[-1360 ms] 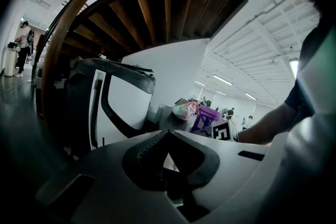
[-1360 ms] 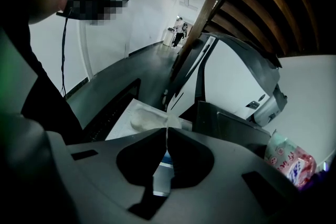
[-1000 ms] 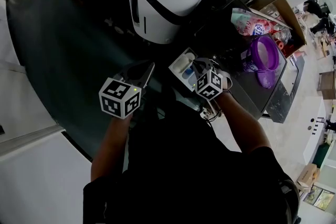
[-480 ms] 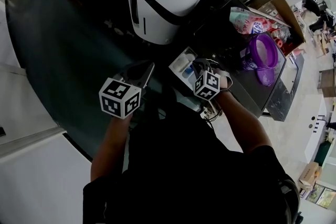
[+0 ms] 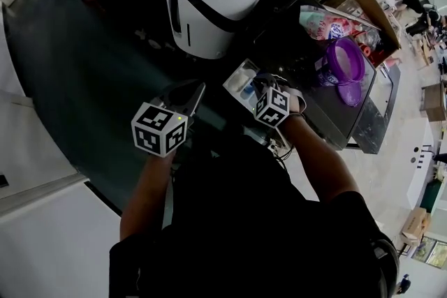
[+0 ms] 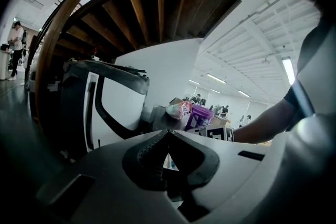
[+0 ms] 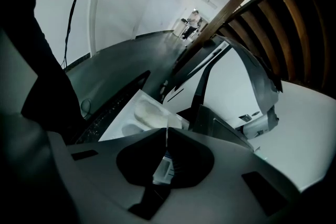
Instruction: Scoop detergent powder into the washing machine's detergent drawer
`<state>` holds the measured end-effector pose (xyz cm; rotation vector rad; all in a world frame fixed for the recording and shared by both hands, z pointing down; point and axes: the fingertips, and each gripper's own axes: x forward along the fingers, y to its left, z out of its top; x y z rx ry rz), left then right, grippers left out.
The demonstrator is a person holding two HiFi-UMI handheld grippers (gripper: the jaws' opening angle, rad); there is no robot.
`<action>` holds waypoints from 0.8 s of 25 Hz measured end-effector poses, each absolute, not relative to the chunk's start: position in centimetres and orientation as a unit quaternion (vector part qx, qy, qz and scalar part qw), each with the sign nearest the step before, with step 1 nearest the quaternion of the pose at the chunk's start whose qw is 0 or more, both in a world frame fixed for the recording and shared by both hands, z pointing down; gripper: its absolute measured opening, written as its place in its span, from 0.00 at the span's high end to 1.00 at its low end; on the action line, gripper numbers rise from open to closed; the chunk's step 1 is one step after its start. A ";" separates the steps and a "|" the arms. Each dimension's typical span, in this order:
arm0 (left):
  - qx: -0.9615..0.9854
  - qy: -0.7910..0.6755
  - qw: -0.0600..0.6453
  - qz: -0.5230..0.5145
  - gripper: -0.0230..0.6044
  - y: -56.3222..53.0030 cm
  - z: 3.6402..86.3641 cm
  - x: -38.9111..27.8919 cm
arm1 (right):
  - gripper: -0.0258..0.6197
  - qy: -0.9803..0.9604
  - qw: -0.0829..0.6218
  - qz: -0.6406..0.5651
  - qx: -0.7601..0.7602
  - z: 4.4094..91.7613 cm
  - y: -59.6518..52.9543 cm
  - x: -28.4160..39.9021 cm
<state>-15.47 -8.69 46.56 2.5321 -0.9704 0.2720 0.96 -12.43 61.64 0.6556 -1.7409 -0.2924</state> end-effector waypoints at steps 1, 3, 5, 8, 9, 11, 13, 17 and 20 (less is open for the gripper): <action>0.909 -0.349 0.205 0.098 0.95 -8.7 46.5 -15.5 | 0.93 -0.748 0.589 -0.126 0.280 61.5 -12.5 0.9; 0.910 -0.348 0.203 0.100 0.95 -8.6 46.4 -15.1 | 0.93 -0.753 0.581 -0.123 0.282 61.0 -12.5 0.9; 0.912 -0.345 0.198 0.103 0.95 -8.5 46.1 -14.4 | 0.93 -0.769 0.556 -0.103 0.297 59.9 -12.6 1.0; 0.913 -0.344 0.191 0.110 0.95 -8.8 45.6 -13.2 | 0.93 -0.807 0.488 -0.046 0.329 57.5 -12.6 1.4; 0.913 -0.344 0.189 0.114 0.95 -9.0 45.5 -12.6 | 0.93 -0.822 0.455 -0.018 0.341 56.5 -12.6 1.6; 0.913 -0.342 0.185 0.122 0.95 -9.5 45.4 -11.3 | 0.93 -0.846 0.393 0.029 0.360 54.0 -12.5 2.5; 0.913 -0.338 0.187 0.129 0.95 -9.9 45.1 -9.7 | 0.93 -0.860 0.346 0.058 0.370 51.7 -12.2 3.8; 0.918 -0.326 0.181 0.136 0.95 -11.1 44.0 -6.1 | 0.93 -0.879 0.257 0.114 0.386 47.7 -11.9 7.0; 0.922 -0.318 0.172 0.136 0.95 -12.0 42.8 -3.6 | 0.93 -0.885 0.196 0.153 0.394 45.4 -11.7 9.0</action>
